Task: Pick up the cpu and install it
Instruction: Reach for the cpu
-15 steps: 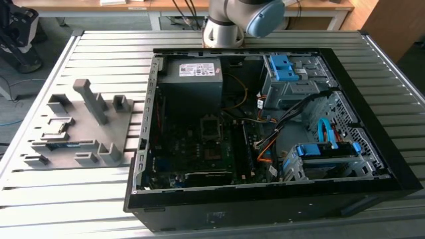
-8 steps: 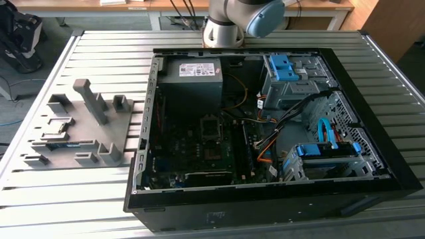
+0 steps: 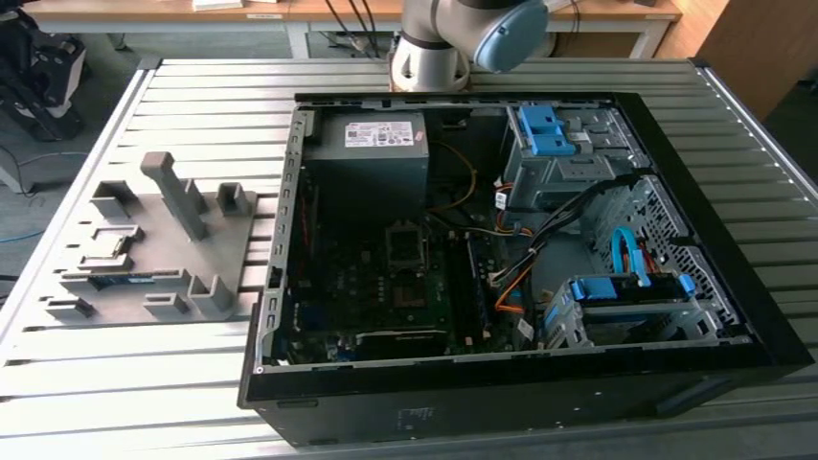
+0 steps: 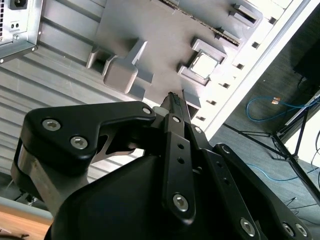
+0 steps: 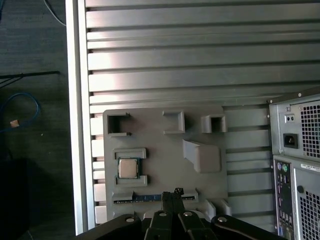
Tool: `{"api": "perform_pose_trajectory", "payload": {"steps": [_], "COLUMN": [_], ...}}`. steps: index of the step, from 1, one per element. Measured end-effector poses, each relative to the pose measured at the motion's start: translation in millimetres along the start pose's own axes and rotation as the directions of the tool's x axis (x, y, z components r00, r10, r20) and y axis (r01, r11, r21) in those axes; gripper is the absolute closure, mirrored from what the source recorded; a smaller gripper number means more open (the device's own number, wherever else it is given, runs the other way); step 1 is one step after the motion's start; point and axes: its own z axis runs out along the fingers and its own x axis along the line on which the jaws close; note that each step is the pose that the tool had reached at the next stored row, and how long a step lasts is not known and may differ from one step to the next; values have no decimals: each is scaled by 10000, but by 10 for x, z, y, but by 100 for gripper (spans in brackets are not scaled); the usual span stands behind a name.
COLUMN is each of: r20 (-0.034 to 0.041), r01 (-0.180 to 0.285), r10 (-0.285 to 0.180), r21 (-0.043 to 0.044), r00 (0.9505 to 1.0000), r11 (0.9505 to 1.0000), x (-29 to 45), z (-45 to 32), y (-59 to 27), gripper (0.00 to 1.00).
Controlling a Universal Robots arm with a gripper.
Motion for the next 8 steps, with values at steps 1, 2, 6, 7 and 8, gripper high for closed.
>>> {"api": "perform_pose_trajectory", "payload": {"steps": [1, 2, 6, 7, 8], "r20": [0, 0, 2, 1, 0], "r01": [0, 0, 0, 0, 0], "r10": [0, 0, 0, 0, 0], "r21": [0, 0, -1, 0, 0], "r00": [10000, 10000, 10000, 10000, 10000], "r11": [10000, 10000, 10000, 10000, 10000], "x": [2, 3, 6, 7, 8], "z": [5, 10, 31, 37, 43], "y": [0, -1, -2, -2, -2], "gripper": [90, 90, 90, 90, 90]}}
